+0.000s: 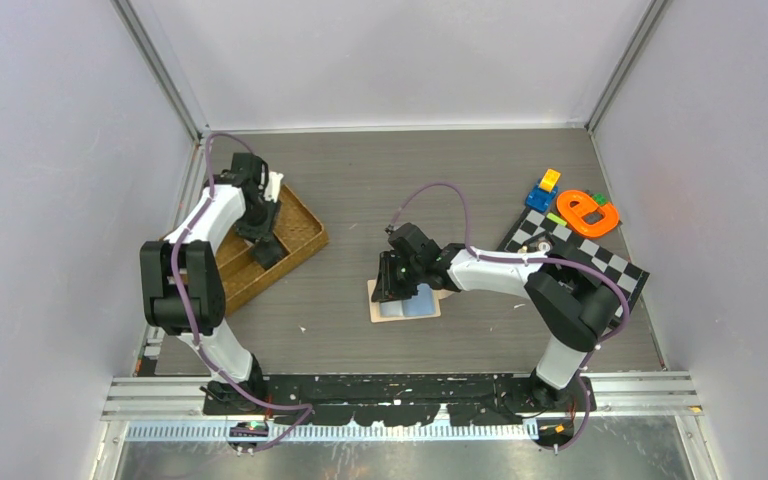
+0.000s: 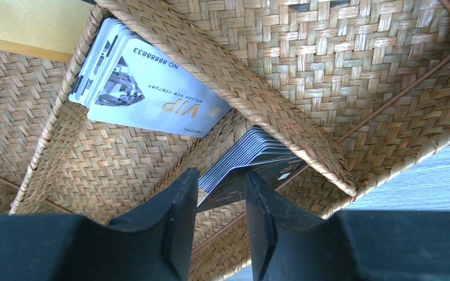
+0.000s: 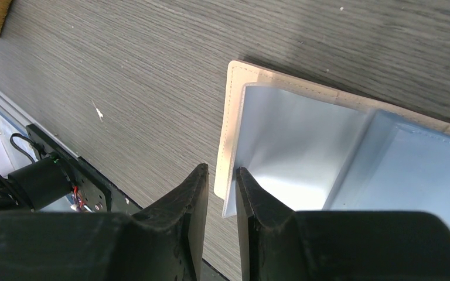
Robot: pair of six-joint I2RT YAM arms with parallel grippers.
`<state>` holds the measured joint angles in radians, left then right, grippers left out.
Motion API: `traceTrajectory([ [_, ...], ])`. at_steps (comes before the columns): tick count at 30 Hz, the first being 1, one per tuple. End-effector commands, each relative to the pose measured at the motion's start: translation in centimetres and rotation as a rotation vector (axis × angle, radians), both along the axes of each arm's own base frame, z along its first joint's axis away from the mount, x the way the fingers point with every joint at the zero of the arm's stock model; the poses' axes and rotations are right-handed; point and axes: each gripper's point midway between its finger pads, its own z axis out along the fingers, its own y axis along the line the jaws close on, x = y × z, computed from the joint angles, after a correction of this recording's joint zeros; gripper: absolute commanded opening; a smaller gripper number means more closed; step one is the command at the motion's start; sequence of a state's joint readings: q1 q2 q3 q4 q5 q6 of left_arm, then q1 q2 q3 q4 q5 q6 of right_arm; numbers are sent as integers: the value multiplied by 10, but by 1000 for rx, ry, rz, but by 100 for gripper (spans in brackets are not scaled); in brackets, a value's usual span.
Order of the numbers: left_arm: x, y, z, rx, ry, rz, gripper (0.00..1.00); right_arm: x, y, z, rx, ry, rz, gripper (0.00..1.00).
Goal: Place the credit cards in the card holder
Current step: Pick up the credit card from the storage box.
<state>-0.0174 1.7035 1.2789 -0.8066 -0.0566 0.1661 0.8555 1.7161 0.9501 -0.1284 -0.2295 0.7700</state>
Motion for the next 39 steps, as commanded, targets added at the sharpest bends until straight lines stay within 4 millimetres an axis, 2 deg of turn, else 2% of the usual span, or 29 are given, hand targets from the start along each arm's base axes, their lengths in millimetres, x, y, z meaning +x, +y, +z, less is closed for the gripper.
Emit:
traceTrajectory([
  [1,6,5,18,7,-55,21,33,7,8,14,29,-31,-11,29],
  [5,6,4,17,-6,-50,22,29,8,8,14,26,-33,-11,29],
  [19,-4,-10,23,-80,-32,15,0,8,7,15,20,-33,-13,28],
  [31,-15,-28,43,-178,-88,-11,0,8,5,13,4,-30,-18,27],
  [39,-17,-31,29,-198,-36,4,0,7,6,13,4,-28,-20,27],
])
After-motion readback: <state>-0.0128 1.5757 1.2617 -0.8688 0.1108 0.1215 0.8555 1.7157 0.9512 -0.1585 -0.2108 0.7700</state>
